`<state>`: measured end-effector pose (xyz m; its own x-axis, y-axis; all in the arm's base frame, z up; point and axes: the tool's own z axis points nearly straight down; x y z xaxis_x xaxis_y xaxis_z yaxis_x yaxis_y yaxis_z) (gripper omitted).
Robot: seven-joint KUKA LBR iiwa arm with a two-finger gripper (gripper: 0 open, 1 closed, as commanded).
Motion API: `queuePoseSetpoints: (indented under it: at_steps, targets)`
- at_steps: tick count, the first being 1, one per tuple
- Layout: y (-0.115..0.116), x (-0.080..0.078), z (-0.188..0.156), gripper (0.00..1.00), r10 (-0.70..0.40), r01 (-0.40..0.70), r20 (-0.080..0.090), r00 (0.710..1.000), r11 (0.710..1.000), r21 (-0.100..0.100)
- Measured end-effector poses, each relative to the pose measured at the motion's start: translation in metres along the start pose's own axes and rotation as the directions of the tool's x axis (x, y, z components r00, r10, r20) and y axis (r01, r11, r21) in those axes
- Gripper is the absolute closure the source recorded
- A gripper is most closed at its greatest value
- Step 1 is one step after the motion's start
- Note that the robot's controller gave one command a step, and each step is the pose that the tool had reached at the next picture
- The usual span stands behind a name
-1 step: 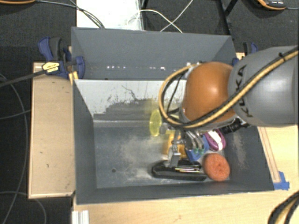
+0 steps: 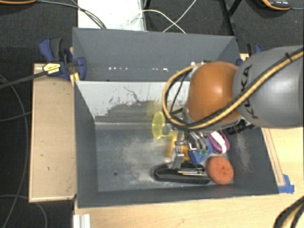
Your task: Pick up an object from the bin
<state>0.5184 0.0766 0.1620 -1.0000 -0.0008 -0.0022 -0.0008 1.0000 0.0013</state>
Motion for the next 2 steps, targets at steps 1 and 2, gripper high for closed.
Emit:
queuePoseSetpoints:
  at_steps: [1,2]
  targets:
    - [-0.070,-0.017,0.091,0.00,-0.170,0.170,-0.018,0.985,0.985,-0.001]
    - [-0.078,-0.007,0.008,0.00,-0.136,0.136,0.003,0.991,0.991,0.000]
